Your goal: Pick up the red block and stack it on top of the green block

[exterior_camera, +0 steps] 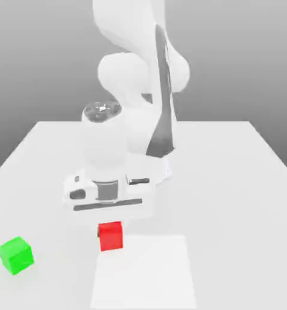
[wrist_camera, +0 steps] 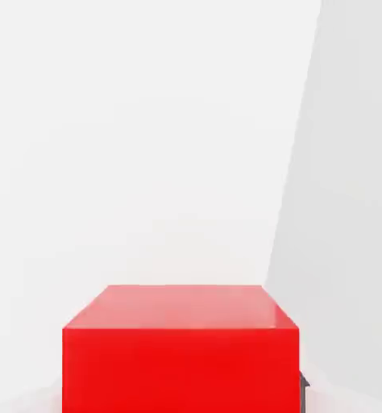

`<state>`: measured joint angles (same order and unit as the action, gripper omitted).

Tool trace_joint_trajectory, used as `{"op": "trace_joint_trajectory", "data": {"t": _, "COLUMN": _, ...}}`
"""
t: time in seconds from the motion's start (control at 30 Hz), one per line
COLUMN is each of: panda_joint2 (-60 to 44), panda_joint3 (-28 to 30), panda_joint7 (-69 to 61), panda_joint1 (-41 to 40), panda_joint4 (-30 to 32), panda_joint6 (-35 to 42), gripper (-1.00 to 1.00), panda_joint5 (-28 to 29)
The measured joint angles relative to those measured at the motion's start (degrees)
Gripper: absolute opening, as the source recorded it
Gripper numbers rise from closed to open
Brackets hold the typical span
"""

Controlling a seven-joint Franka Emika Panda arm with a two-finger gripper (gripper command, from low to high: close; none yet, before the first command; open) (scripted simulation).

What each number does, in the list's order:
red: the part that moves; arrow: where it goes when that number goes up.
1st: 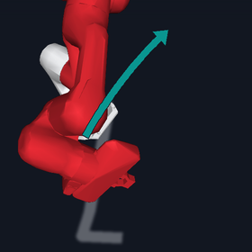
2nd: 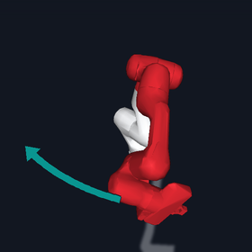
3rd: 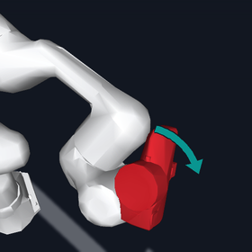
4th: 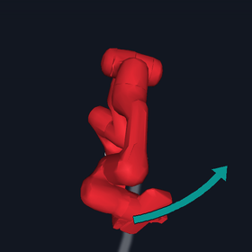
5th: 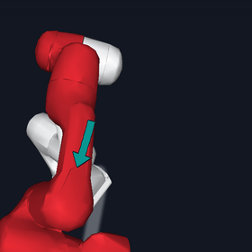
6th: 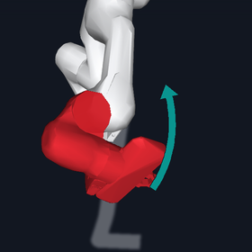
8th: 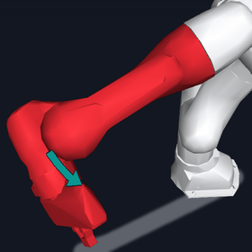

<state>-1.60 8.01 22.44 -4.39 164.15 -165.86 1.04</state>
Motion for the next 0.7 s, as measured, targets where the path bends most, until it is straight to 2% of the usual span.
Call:
{"op": "trace_joint_trajectory", "data": {"t": 0.07, "panda_joint2": 3.55, "panda_joint3": 0.33, "panda_joint7": 0.44, "panda_joint1": 0.07, "panda_joint4": 0.54, "panda_joint6": 3.08, "gripper": -1.0, "panda_joint5": 0.57}}
{"op": "trace_joint_trajectory", "data": {"t": 0.13, "panda_joint2": 3.88, "panda_joint3": 1.56, "panda_joint7": 4.04, "panda_joint1": -2.55, "panda_joint4": -1.71, "panda_joint6": 5.75, "gripper": -1.0, "panda_joint5": 0.56}}
{"op": "trace_joint_trajectory", "data": {"t": 0.4, "panda_joint2": -2.67, "panda_joint3": 8.43, "panda_joint7": 24.82, "panda_joint1": -13.66, "panda_joint4": -17.73, "panda_joint6": 15.42, "gripper": -1.0, "panda_joint5": -3.39}}
{"op": "trace_joint_trajectory", "data": {"t": 0.47, "panda_joint2": -5.52, "panda_joint3": 8.75, "panda_joint7": 26.68, "panda_joint1": -14.63, "panda_joint4": -20.08, "panda_joint6": 15.01, "gripper": -1.0, "panda_joint5": -5.37}}
{"op": "trace_joint_trajectory", "data": {"t": 0.57, "panda_joint2": -11.3, "panda_joint3": 6.99, "panda_joint7": 24.88, "panda_joint1": -16.04, "panda_joint4": -21.07, "panda_joint6": 10.46, "gripper": -1.0, "panda_joint5": -9.19}}
{"op": "trace_joint_trajectory", "data": {"t": 0.6, "panda_joint2": -13.2, "panda_joint3": 6.12, "panda_joint7": 24.1, "panda_joint1": -16.71, "panda_joint4": -21.22, "panda_joint6": 8.78, "gripper": 1.0, "panda_joint5": -10.37}}
{"op": "trace_joint_trajectory", "data": {"t": 0.7, "panda_joint2": -13.2, "panda_joint3": 6.12, "panda_joint7": 24.1, "panda_joint1": -16.71, "panda_joint4": -21.22, "panda_joint6": 8.78, "gripper": 1.0, "panda_joint5": -10.37}}
